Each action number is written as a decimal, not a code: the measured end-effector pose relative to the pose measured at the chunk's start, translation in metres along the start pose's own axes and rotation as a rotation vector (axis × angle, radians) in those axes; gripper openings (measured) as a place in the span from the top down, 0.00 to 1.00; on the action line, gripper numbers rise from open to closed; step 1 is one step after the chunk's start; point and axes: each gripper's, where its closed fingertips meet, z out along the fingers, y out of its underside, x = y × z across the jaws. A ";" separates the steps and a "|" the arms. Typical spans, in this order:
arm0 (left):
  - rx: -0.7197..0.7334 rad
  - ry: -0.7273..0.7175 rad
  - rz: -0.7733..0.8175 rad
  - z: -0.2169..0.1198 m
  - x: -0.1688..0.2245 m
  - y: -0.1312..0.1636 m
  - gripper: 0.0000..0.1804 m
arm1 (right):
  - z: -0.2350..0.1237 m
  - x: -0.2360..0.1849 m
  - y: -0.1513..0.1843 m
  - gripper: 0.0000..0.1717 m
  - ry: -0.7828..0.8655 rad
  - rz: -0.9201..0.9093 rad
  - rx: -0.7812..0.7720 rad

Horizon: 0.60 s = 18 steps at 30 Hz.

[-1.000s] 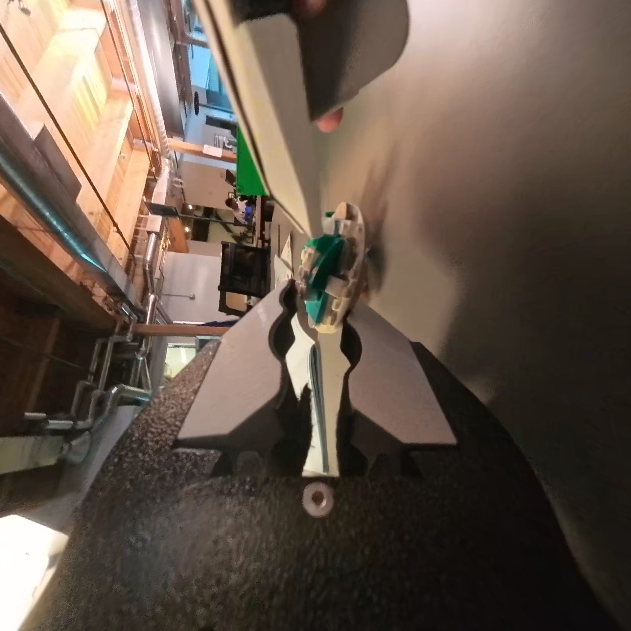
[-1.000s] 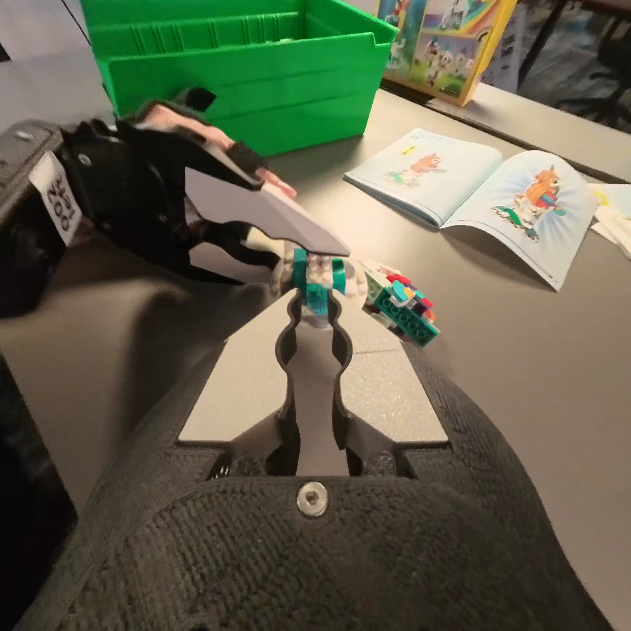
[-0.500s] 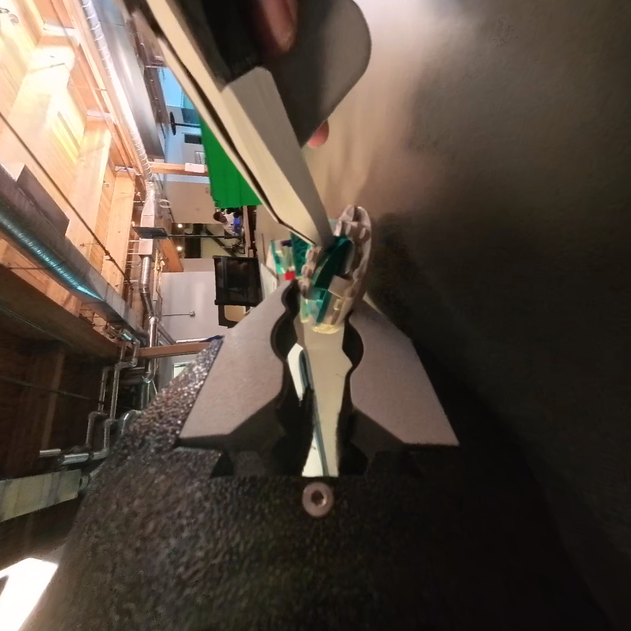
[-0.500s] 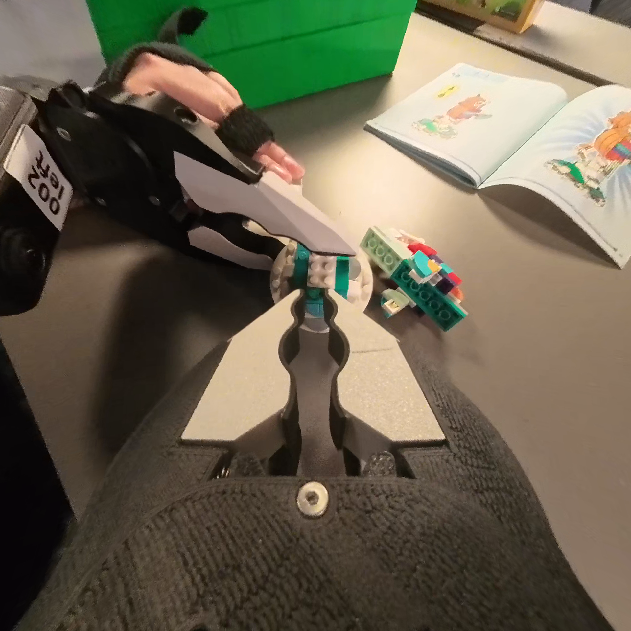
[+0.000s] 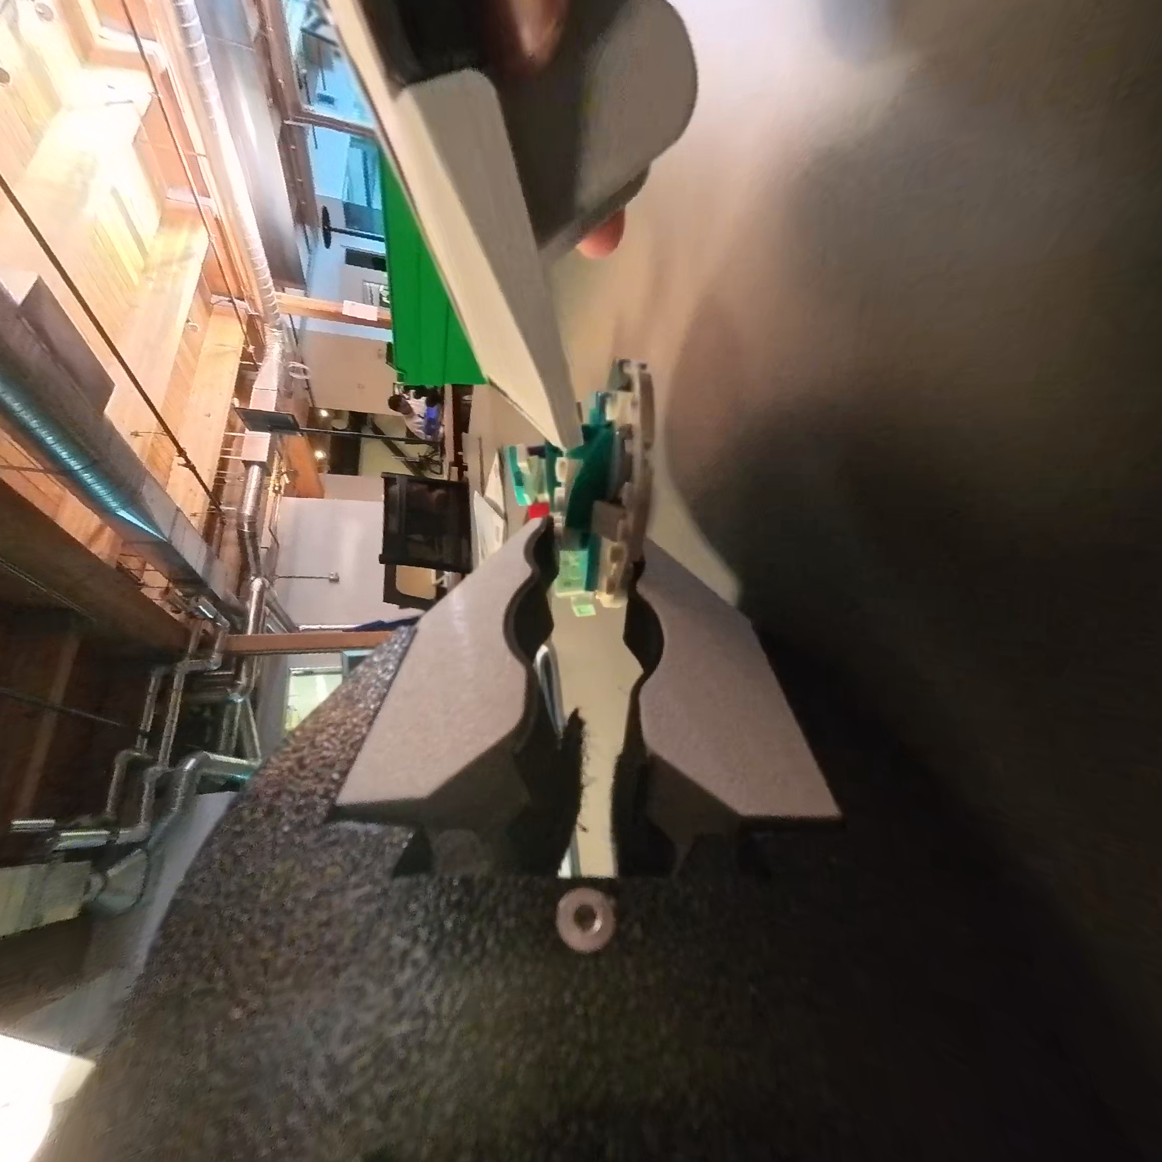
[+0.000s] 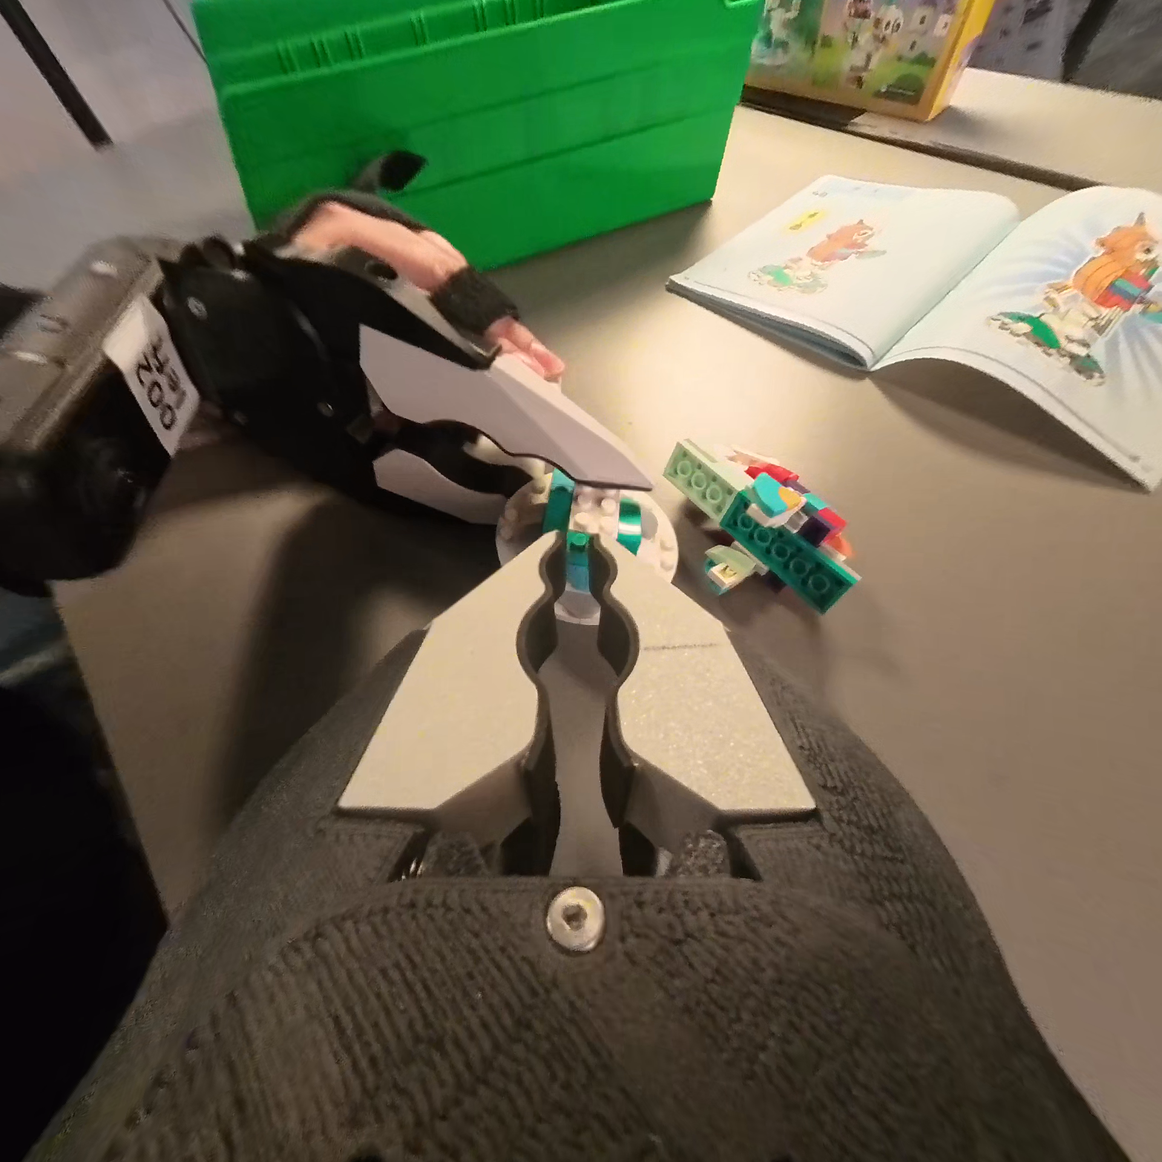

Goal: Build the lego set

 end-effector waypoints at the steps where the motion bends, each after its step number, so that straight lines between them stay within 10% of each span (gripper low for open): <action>1: 0.004 -0.013 0.007 -0.001 -0.002 -0.001 0.91 | -0.001 0.000 -0.001 0.97 -0.033 0.050 0.014; 10: -0.002 -0.157 0.129 -0.007 -0.023 -0.008 0.92 | -0.012 0.001 -0.012 0.99 -0.310 0.466 0.128; 18: 0.004 -0.095 0.105 -0.005 -0.013 -0.008 0.92 | -0.008 0.000 -0.004 0.97 -0.117 0.114 0.053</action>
